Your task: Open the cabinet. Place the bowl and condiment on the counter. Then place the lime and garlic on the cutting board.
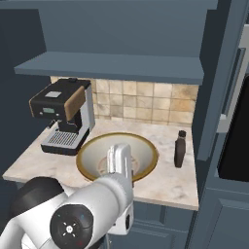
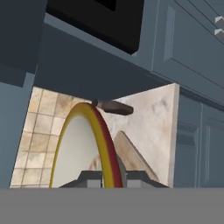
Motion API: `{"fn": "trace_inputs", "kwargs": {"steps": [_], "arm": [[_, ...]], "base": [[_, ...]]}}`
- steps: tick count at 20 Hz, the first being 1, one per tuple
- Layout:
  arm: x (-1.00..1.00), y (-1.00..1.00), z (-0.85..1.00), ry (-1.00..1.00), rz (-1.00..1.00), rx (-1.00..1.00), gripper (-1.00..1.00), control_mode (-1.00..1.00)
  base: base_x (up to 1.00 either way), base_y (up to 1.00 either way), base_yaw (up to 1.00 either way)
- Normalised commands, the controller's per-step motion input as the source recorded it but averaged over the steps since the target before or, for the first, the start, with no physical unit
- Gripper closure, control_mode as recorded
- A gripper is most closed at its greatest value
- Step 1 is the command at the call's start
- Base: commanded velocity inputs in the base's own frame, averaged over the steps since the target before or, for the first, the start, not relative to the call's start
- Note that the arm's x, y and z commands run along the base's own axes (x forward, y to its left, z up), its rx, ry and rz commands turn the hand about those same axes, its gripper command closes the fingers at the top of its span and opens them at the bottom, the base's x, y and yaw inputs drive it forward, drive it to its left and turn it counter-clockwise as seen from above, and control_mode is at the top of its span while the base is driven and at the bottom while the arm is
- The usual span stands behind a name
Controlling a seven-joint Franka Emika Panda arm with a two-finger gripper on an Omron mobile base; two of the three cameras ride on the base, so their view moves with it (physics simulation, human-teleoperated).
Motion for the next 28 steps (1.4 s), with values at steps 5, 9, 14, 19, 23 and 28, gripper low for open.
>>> {"fn": "trace_inputs", "kwargs": {"steps": [5, 9, 14, 19, 23, 28], "arm": [[0.06, -0.17, -0.18, 0.00, 0.00, 0.00, 1.00, -1.00], [0.18, -0.02, -0.16, 0.00, 0.00, 0.00, 1.00, -1.00], [0.27, 0.00, -0.11, 0.00, 0.00, 0.00, 1.00, -1.00], [0.17, -0.06, -0.14, 0.00, 0.00, 0.00, 1.00, -1.00], [0.13, -0.09, -0.19, 0.00, 0.00, 0.00, 1.00, -1.00], [0.13, -0.08, -0.20, 0.00, 0.00, 0.00, 1.00, -1.00]], "base": [[0.00, 0.00, 0.00], [0.00, 0.00, 0.00], [0.00, 0.00, 0.00], [0.00, 0.00, 0.00], [0.00, 0.00, 0.00], [0.00, 0.00, 0.00]]}}
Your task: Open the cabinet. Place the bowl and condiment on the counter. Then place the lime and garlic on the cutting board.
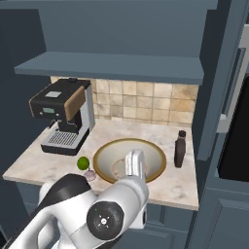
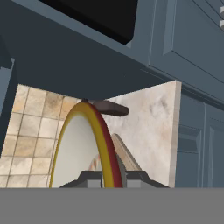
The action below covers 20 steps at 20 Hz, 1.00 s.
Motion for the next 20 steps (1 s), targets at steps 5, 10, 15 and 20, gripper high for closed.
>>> {"fn": "trace_inputs", "kwargs": {"steps": [5, 10, 15, 20], "arm": [[0.12, -0.06, -0.21, 0.00, 0.00, 0.00, 1.00, -1.00], [0.11, -0.02, -0.23, 0.00, 0.00, 0.00, 1.00, -1.00], [0.11, 0.00, -0.23, 0.00, 0.00, 0.00, 1.00, -1.00], [0.14, 0.00, -0.24, 0.00, 0.00, 0.00, 1.00, -1.00]], "base": [[0.00, 0.00, 0.00], [0.00, 0.00, 0.00], [0.00, 0.00, 0.00], [0.00, 0.00, 0.00]]}}
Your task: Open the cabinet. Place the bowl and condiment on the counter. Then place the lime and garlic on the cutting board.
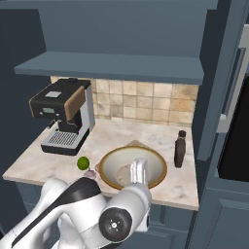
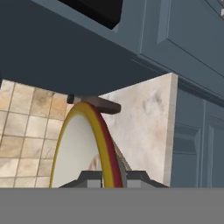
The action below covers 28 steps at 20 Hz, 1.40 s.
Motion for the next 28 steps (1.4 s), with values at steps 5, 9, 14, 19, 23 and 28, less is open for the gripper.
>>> {"fn": "trace_inputs", "kwargs": {"steps": [5, 9, 14, 19, 23, 28], "arm": [[0.16, -0.10, -0.13, 0.00, 0.00, 0.00, 1.00, -1.00], [0.16, -0.17, -0.06, 0.00, 0.00, 0.00, 1.00, -1.00], [0.13, -0.14, -0.02, 0.00, 0.00, 0.00, 1.00, -1.00], [0.15, -0.03, -0.06, 0.00, 0.00, 0.00, 1.00, -1.00], [0.13, -0.03, -0.07, 0.00, 0.00, 0.00, 1.00, -1.00], [0.09, -0.05, -0.12, 0.00, 0.00, 0.00, 1.00, -1.00]], "base": [[0.00, 0.00, 0.00], [0.00, 0.00, 0.00], [0.00, 0.00, 0.00], [0.00, 0.00, 0.00], [0.00, 0.00, 0.00], [0.00, 0.00, 0.00]]}}
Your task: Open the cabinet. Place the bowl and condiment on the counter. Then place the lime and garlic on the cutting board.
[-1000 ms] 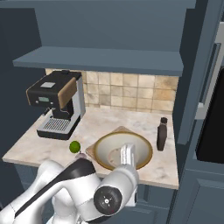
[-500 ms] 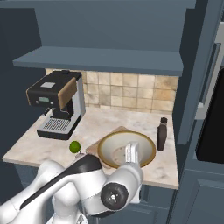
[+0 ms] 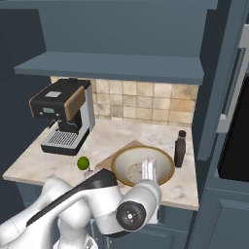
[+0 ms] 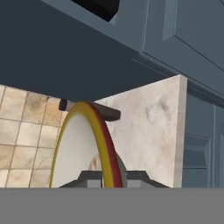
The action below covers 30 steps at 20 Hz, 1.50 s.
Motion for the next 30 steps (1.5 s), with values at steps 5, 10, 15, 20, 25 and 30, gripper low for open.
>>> {"fn": "trace_inputs", "kwargs": {"steps": [5, 10, 15, 20, 25, 30], "arm": [[0.07, -0.07, -0.17, 0.00, 0.00, 0.00, 1.00, -1.00], [0.08, -0.07, -0.17, 0.00, 0.00, 0.00, 1.00, -1.00], [0.09, -0.07, -0.19, 0.00, 0.00, 0.00, 1.00, -1.00], [0.15, -0.06, -0.21, 0.00, 0.00, 0.00, 1.00, -1.00], [0.18, -0.07, -0.21, 0.00, 0.00, 0.00, 1.00, -1.00], [0.20, -0.09, -0.16, 0.00, 0.00, 0.00, 1.00, -1.00]], "base": [[0.00, 0.00, 0.00], [0.00, 0.00, 0.00], [0.00, 0.00, 0.00], [0.00, 0.00, 0.00], [0.00, 0.00, 0.00], [0.00, 0.00, 0.00]]}}
